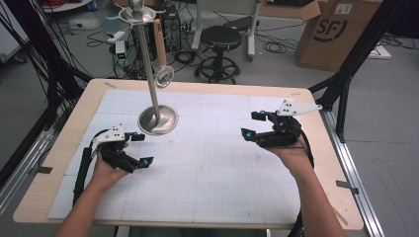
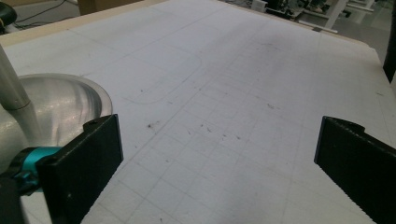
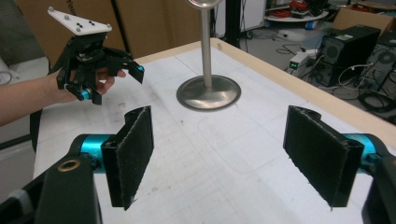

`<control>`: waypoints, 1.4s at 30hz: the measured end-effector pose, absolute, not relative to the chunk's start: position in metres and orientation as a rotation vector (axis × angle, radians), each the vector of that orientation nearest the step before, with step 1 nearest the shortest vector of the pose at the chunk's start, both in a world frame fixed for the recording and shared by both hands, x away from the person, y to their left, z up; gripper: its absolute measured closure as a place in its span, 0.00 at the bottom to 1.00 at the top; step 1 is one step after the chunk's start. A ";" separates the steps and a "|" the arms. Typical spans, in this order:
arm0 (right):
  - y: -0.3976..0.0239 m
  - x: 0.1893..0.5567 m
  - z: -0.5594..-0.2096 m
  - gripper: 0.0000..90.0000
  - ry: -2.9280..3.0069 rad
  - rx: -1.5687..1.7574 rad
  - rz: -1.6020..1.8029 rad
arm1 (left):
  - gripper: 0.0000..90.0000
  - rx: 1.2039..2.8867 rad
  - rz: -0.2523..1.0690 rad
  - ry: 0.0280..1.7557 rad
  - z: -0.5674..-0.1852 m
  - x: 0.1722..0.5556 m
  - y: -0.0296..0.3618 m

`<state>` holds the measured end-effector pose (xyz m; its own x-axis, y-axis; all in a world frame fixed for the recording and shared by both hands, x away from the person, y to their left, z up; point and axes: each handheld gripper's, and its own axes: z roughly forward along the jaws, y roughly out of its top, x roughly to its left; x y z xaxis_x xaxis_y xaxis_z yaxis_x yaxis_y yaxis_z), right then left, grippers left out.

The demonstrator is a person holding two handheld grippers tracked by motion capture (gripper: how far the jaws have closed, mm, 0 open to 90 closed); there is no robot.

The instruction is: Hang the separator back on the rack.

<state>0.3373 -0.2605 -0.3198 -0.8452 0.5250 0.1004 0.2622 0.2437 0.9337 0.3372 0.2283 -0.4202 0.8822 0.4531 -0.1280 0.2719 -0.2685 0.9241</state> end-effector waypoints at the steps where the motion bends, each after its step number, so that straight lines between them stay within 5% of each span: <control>1: -0.262 0.336 -0.324 0.25 2.280 0.748 1.642 | 0.02 1.868 0.190 0.539 -0.420 0.337 0.228; 18: -0.285 0.315 -0.395 0.20 2.196 0.924 1.626 | 0.02 1.864 0.188 0.542 -0.420 0.338 0.230; 42: -0.288 0.320 -0.413 0.16 2.248 0.965 1.559 | 0.02 1.902 0.169 0.534 -0.424 0.338 0.225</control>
